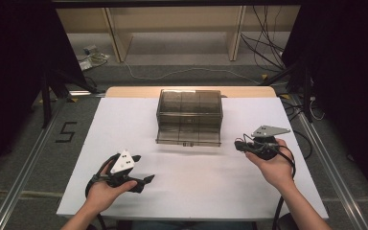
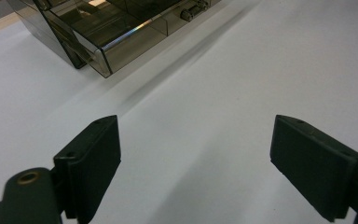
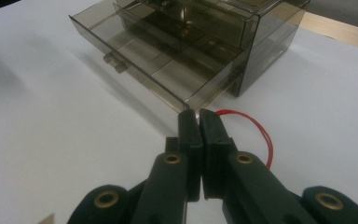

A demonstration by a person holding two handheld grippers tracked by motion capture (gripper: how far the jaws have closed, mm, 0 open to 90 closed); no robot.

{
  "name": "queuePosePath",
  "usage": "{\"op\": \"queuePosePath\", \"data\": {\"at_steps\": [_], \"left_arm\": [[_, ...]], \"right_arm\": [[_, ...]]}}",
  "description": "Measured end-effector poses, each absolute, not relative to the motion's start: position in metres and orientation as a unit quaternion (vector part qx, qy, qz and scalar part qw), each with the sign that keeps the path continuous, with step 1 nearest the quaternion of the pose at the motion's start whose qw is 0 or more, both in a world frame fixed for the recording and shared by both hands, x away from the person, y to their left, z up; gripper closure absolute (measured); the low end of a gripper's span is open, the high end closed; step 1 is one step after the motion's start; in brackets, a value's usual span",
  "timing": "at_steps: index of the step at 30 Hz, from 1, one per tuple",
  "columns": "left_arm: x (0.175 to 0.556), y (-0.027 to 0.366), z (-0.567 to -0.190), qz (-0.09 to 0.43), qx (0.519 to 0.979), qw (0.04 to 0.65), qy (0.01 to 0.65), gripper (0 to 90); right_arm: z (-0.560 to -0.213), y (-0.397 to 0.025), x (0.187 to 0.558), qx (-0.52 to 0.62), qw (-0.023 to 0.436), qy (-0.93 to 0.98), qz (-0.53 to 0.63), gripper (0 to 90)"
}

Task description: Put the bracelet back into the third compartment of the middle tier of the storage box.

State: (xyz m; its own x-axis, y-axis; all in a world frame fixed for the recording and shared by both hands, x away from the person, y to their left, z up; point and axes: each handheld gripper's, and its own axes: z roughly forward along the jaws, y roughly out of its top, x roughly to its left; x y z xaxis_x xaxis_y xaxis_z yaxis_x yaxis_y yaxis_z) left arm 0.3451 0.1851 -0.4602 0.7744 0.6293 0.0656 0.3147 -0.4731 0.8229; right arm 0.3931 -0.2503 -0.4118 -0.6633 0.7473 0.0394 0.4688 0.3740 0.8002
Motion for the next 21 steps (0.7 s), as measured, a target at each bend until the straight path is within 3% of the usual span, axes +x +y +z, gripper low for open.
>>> {"op": "queuePosePath", "data": {"at_steps": [21], "left_arm": [[0.3449,0.1850,-0.4601,0.183,0.839,0.429,0.281,16.1]], "right_arm": [[-0.4098,-0.2407,0.3968,0.366,0.164,0.814,0.421,88.8]]}}
